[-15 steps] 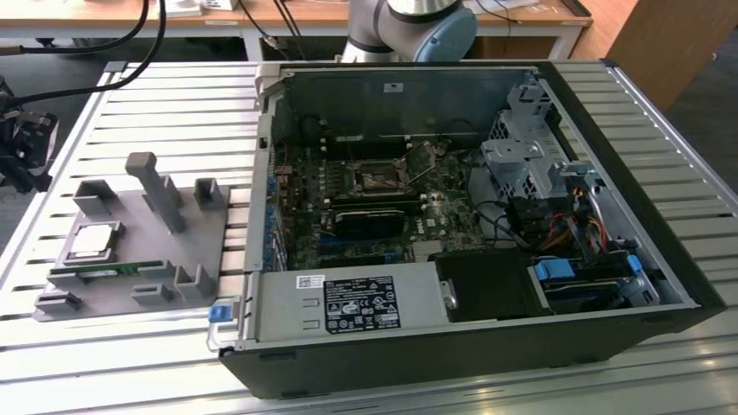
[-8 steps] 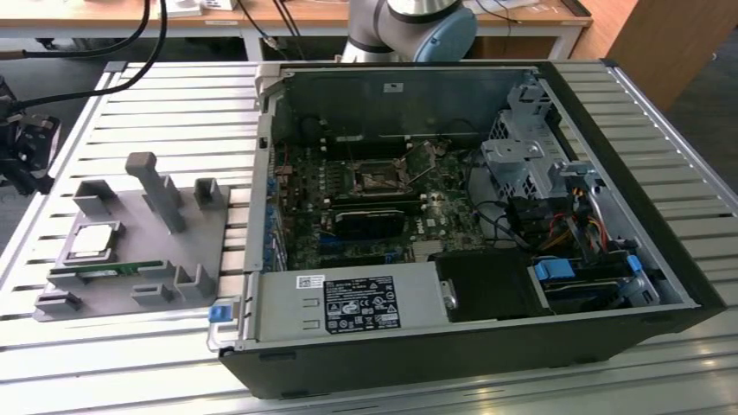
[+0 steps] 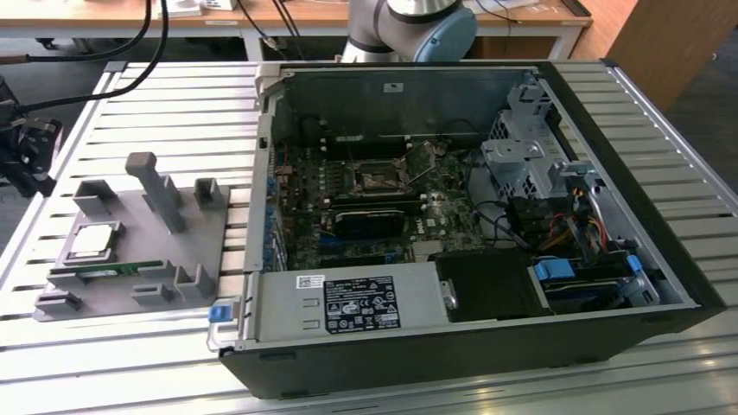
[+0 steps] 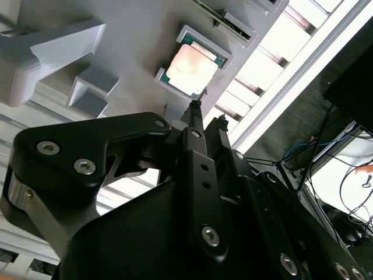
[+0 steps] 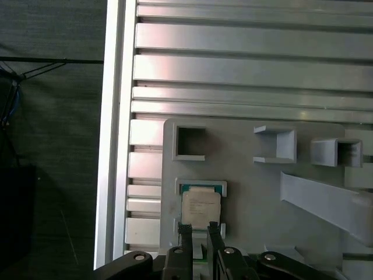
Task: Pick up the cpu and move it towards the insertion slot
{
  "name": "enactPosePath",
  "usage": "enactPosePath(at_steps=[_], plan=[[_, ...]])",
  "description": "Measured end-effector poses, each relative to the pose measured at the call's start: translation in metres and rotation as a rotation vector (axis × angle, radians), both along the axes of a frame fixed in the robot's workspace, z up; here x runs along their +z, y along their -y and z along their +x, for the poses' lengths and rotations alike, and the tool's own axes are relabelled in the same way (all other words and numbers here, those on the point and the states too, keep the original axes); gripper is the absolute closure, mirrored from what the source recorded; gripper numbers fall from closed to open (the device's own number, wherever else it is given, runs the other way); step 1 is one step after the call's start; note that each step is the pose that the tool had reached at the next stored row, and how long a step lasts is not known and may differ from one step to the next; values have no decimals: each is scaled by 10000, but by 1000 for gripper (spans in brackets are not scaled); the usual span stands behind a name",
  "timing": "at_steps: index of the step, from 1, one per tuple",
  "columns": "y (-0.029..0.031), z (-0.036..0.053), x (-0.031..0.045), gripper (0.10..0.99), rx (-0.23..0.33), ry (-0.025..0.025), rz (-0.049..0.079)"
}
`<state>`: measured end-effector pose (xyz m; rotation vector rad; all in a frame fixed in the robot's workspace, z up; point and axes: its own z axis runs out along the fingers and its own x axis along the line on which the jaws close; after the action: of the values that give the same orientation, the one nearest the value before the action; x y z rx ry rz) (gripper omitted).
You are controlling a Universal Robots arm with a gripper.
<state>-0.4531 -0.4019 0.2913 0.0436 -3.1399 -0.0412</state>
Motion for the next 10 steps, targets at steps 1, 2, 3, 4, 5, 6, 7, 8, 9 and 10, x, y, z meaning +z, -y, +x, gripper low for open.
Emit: enactPosePath(at_steps=[1,2,3,4,5,6,7,8,9,10], plan=[[0,0,-4,839,3,0,0],[0,0,-9,839,4,0,0],[0,0,-14,839,6,0,-2],[0,0,-20,839,7,1,-3],[0,0,-27,839,8,1,-3],[0,1,-35,839,7,2,-3],[0,1,-41,839,8,0,-4],[0,1,-49,839,7,1,-4],[0,1,-57,839,8,1,-3],[0,1,-65,839,8,1,-4]])
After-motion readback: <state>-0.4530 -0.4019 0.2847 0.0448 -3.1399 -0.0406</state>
